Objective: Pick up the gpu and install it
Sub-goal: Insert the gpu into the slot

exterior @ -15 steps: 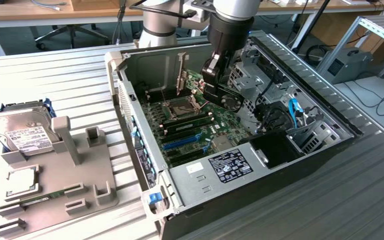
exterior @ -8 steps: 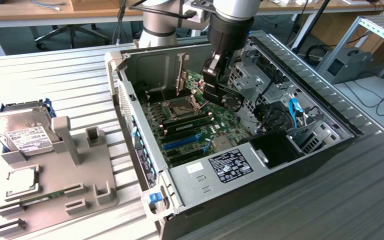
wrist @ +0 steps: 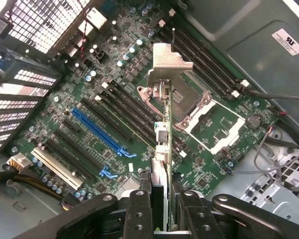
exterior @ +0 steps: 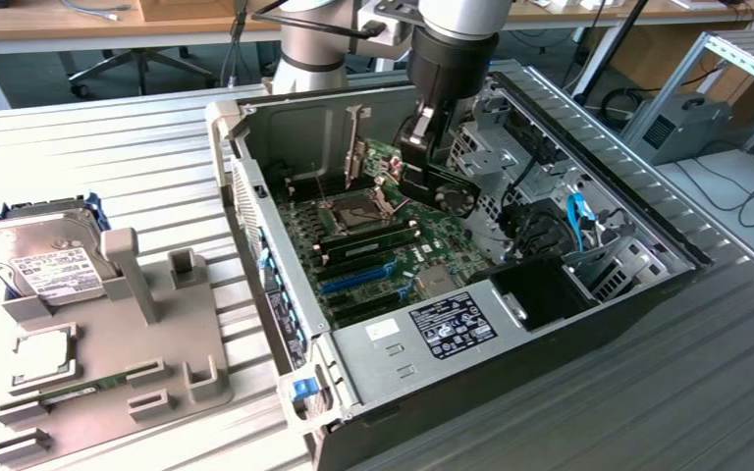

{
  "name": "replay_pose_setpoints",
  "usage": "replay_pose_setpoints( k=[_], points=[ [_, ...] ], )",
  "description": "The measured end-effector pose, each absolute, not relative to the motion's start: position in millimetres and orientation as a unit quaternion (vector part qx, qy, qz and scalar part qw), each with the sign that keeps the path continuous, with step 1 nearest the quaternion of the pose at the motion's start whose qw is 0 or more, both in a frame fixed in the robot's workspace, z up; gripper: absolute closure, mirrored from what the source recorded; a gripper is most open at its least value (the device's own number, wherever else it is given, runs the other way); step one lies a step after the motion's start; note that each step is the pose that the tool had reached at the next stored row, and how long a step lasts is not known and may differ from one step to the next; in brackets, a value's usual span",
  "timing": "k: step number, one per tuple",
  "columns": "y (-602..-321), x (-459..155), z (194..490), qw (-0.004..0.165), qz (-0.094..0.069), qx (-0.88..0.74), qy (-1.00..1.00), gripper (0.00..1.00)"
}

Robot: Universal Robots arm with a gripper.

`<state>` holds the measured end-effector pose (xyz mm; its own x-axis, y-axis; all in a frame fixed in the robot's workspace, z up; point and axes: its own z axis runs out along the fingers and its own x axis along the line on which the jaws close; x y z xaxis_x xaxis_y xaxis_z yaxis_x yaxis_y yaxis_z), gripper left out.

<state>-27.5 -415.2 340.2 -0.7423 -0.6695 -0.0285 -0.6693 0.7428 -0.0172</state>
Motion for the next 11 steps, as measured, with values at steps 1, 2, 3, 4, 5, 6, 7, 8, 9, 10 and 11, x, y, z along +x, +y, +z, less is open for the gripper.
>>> replay_pose_setpoints(
  k=[1,2,3,4,5,6,7,8,9,10,11],
  points=[
    [-415.2,-27.5,340.2,0.016,-0.003,-0.36,0.933,0.74],
    [-415.2,-27.5,340.2,0.016,-0.003,-0.363,0.932,0.74],
    [-415.2,-27.5,340.2,0.016,-0.003,-0.365,0.931,0.74],
    [-415.2,-27.5,340.3,0.016,-0.003,-0.366,0.93,0.74],
    [-415.2,-27.5,340.2,0.016,-0.003,-0.369,0.929,0.74],
    [-415.2,-27.5,340.2,0.016,-0.003,-0.371,0.929,0.74],
    [-415.2,-27.5,340.2,0.016,-0.003,-0.372,0.928,0.74],
    [-415.2,-27.5,340.2,0.016,-0.003,-0.374,0.927,0.74],
    [-415.2,-27.5,340.2,0.016,-0.003,-0.376,0.927,0.74],
    [-415.2,-27.5,340.2,0.016,-0.003,-0.377,0.926,0.74],
    [-415.2,-27.5,340.2,0.016,-0.003,-0.38,0.925,0.74]
  ],
)
